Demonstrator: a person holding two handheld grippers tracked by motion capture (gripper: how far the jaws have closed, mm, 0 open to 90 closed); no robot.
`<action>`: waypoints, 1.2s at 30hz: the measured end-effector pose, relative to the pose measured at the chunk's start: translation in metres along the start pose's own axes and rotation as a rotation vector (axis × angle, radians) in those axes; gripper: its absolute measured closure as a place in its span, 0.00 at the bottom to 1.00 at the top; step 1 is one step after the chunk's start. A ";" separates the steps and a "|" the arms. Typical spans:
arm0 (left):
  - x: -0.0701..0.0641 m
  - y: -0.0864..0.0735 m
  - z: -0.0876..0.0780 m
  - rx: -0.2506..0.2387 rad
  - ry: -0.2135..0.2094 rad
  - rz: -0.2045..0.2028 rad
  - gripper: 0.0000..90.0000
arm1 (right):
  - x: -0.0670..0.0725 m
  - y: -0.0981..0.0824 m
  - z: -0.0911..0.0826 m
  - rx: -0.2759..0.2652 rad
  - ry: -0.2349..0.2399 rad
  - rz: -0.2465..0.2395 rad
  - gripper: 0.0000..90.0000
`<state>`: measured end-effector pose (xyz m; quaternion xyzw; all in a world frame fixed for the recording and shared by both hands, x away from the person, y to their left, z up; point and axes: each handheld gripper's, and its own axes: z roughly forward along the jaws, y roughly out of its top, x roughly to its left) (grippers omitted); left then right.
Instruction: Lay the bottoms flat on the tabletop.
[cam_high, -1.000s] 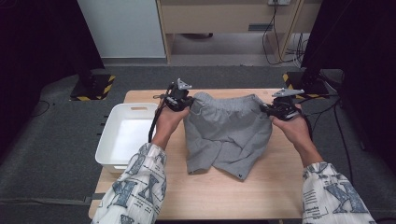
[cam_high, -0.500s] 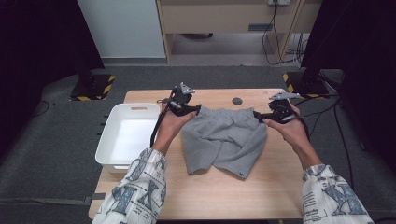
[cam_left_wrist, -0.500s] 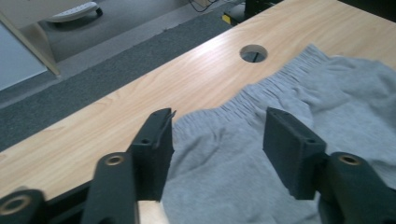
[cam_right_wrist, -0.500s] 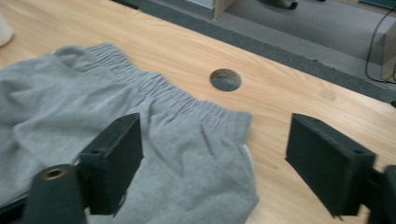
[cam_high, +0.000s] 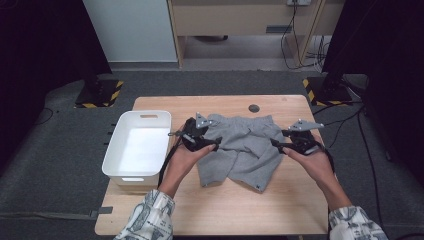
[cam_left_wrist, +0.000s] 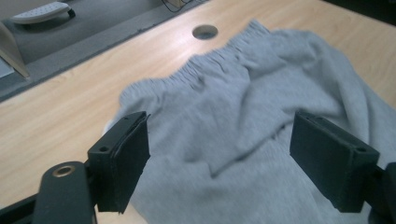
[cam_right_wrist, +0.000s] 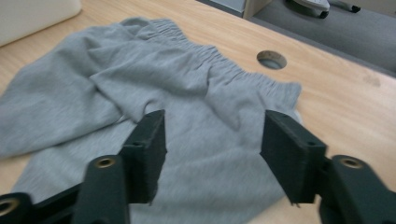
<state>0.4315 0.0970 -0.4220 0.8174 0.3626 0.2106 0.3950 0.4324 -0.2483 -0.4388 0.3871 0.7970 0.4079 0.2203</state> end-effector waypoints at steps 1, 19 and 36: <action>-0.004 -0.005 0.000 -0.003 -0.006 0.003 0.22 | 0.002 -0.005 -0.003 -0.004 0.004 0.005 0.53; -0.034 -0.085 -0.003 0.002 -0.025 -0.022 0.33 | 0.027 -0.064 -0.030 -0.022 0.062 -0.023 0.81; -0.042 -0.124 -0.015 0.044 -0.047 -0.025 0.34 | 0.053 -0.081 -0.023 -0.009 0.082 -0.010 0.60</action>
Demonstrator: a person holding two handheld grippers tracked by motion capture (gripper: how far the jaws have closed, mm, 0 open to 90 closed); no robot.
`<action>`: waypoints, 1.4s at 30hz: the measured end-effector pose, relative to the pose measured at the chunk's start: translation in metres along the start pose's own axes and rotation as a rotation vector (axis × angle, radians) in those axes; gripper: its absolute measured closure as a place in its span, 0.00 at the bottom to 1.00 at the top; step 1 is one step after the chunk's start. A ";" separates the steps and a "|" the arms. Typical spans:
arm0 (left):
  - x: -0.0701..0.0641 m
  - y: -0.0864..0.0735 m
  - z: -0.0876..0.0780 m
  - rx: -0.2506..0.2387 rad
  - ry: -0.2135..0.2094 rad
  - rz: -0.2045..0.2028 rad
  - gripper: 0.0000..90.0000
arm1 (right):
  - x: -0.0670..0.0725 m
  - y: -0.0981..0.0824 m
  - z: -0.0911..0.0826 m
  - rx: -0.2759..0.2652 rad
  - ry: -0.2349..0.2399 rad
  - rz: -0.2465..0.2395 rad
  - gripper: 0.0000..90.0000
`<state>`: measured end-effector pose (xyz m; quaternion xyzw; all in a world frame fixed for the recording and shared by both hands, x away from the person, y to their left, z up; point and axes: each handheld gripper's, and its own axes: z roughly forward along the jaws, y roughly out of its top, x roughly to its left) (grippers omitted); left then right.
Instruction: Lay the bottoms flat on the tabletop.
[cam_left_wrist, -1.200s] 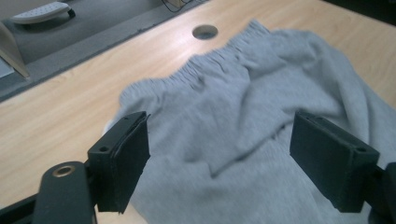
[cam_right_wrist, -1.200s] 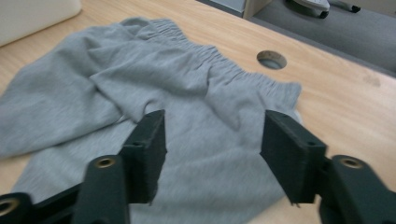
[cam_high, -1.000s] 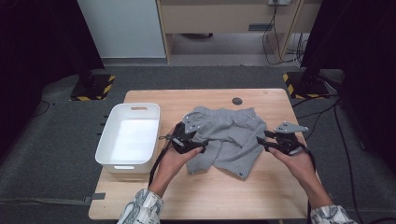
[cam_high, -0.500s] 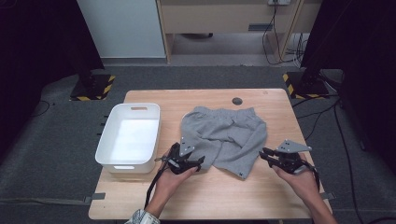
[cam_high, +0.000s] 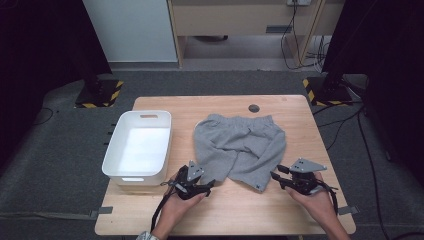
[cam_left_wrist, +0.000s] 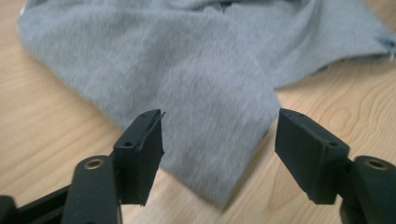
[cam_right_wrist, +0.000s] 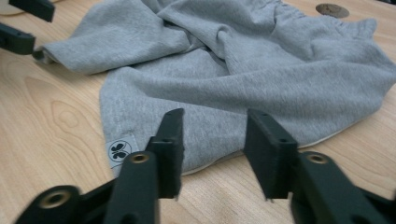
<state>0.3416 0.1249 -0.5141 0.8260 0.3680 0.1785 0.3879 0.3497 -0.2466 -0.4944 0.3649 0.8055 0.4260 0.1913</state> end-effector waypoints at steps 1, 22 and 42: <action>0.001 -0.002 0.000 0.009 0.000 -0.001 0.34 | 0.000 -0.001 0.002 0.005 -0.004 0.002 0.56; 0.003 0.000 0.018 0.087 -0.013 0.062 0.70 | 0.002 -0.008 0.037 0.145 -0.006 0.003 0.62; 0.005 0.003 0.022 0.068 -0.006 0.053 0.84 | -0.016 0.017 0.062 0.140 0.002 0.023 0.98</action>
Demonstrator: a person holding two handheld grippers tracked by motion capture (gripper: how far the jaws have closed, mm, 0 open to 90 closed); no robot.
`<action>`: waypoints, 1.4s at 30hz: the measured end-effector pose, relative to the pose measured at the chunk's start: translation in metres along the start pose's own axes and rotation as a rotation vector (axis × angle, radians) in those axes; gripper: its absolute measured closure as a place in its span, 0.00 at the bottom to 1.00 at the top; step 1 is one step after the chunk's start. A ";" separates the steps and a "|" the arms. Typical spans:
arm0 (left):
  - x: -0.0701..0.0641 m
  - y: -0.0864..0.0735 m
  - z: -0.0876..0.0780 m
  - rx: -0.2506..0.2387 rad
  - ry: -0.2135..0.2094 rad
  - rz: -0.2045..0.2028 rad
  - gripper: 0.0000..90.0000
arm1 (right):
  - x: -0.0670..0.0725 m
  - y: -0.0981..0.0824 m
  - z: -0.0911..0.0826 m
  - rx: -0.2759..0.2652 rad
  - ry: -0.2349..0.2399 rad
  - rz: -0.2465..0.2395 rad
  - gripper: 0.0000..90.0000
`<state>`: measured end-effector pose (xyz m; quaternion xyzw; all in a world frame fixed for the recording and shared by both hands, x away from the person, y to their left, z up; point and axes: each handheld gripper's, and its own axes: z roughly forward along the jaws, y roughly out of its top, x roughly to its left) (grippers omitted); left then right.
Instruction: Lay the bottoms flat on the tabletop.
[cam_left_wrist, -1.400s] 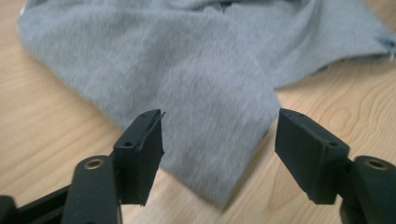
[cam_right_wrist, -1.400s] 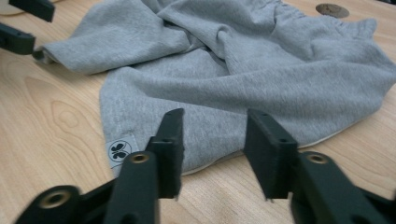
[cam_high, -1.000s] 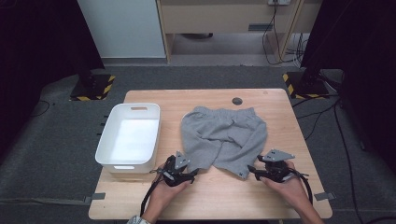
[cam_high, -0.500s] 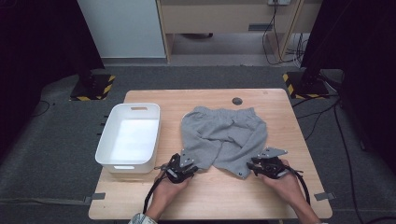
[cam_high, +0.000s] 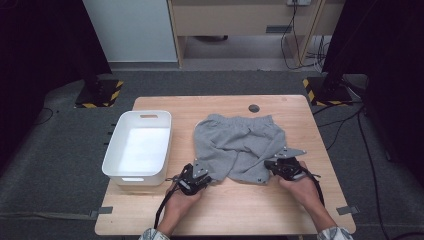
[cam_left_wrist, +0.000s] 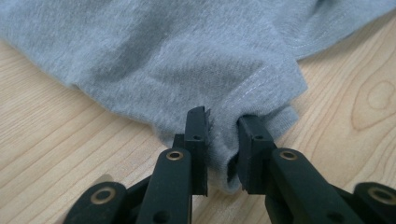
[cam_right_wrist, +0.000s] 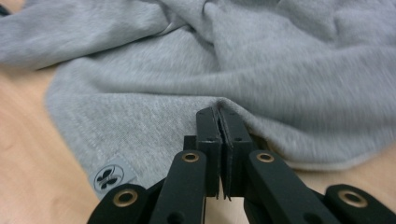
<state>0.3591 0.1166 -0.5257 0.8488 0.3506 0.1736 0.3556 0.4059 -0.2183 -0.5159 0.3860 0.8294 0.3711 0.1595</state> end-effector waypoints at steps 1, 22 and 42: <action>0.000 0.000 0.000 0.001 -0.001 -0.002 0.84 | 0.000 0.003 0.005 0.012 -0.003 -0.006 0.98; -0.001 0.000 0.005 -0.007 0.005 -0.007 0.79 | 0.005 -0.014 -0.025 0.011 -0.007 0.041 0.46; 0.004 0.001 0.007 -0.010 0.010 -0.008 0.78 | 0.041 -0.030 -0.015 0.049 0.042 -0.097 0.62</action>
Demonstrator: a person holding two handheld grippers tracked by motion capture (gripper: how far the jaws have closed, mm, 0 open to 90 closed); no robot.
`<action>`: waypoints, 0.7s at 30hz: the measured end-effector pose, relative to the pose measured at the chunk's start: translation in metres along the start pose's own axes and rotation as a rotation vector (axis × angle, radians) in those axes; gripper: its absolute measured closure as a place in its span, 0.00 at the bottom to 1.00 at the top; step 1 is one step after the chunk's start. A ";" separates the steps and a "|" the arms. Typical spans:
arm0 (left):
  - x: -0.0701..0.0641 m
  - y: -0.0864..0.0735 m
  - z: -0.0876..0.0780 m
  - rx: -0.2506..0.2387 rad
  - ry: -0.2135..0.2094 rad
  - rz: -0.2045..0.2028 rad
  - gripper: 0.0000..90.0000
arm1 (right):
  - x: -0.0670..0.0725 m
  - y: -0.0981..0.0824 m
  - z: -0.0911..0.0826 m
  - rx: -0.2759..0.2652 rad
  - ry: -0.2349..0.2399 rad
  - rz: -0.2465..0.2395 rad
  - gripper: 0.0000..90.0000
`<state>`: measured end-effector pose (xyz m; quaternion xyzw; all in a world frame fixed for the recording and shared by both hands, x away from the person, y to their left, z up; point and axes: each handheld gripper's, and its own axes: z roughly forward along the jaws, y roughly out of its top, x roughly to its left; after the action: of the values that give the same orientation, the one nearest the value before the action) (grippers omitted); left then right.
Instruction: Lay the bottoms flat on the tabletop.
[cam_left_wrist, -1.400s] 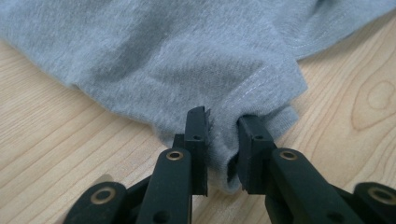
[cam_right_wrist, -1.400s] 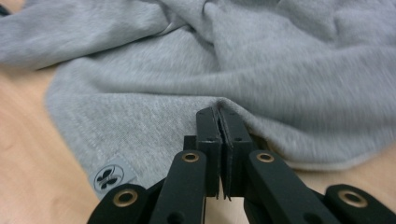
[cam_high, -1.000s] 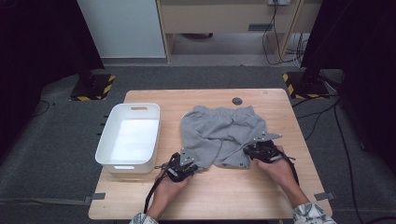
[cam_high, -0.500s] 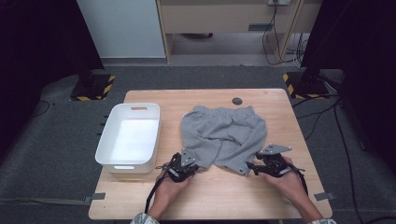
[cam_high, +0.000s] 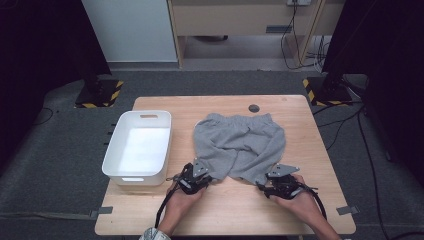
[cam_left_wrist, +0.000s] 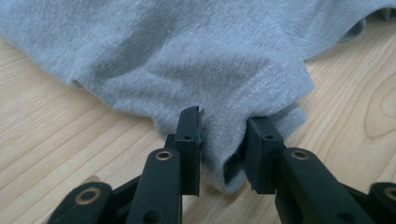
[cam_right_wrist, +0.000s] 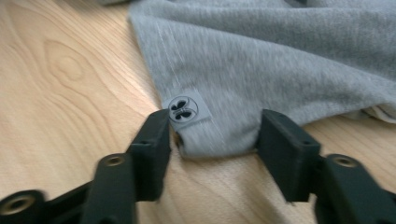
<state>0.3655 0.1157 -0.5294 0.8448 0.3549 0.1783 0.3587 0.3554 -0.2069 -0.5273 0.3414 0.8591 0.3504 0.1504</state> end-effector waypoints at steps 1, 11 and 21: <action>0.001 0.001 0.001 0.002 0.000 0.001 0.79 | -0.002 0.000 0.000 0.002 0.014 0.004 0.67; 0.025 0.013 0.014 0.017 0.012 -0.014 0.92 | -0.018 0.005 0.000 -0.015 0.009 0.043 0.93; 0.027 0.010 0.016 -0.014 -0.004 -0.060 0.76 | -0.026 0.005 -0.005 -0.039 -0.009 0.067 0.93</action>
<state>0.3975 0.1230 -0.5315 0.8314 0.3782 0.1683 0.3706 0.3739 -0.2251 -0.5195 0.3686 0.8395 0.3703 0.1491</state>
